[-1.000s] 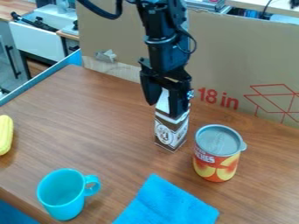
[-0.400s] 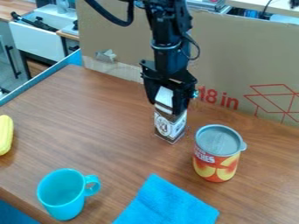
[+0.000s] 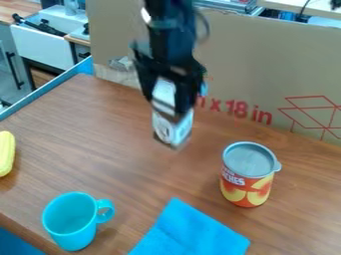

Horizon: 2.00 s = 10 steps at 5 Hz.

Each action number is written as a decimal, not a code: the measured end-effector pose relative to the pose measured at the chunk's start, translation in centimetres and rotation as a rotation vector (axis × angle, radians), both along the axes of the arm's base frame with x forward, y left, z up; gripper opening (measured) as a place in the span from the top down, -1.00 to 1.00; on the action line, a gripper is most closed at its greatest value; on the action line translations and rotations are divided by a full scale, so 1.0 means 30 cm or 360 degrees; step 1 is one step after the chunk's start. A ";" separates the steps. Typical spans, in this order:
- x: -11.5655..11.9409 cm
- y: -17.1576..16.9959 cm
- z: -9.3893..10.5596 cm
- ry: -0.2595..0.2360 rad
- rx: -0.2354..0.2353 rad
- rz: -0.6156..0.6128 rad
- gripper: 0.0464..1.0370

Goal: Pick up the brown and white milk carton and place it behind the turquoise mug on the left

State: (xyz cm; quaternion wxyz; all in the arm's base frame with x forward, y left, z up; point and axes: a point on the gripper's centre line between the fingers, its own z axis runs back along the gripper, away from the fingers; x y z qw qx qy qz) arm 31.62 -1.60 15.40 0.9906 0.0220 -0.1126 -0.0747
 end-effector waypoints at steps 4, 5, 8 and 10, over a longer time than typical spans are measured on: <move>-0.368 0.320 -0.097 0.0457 -0.0124 0.0342 -0.63; -0.366 0.344 -0.132 0.0435 -0.0049 0.0327 -0.63; -0.327 0.476 -0.223 0.0367 -0.0079 0.0259 -0.63; -0.314 0.476 -0.251 0.0163 -0.0222 0.0135 -0.75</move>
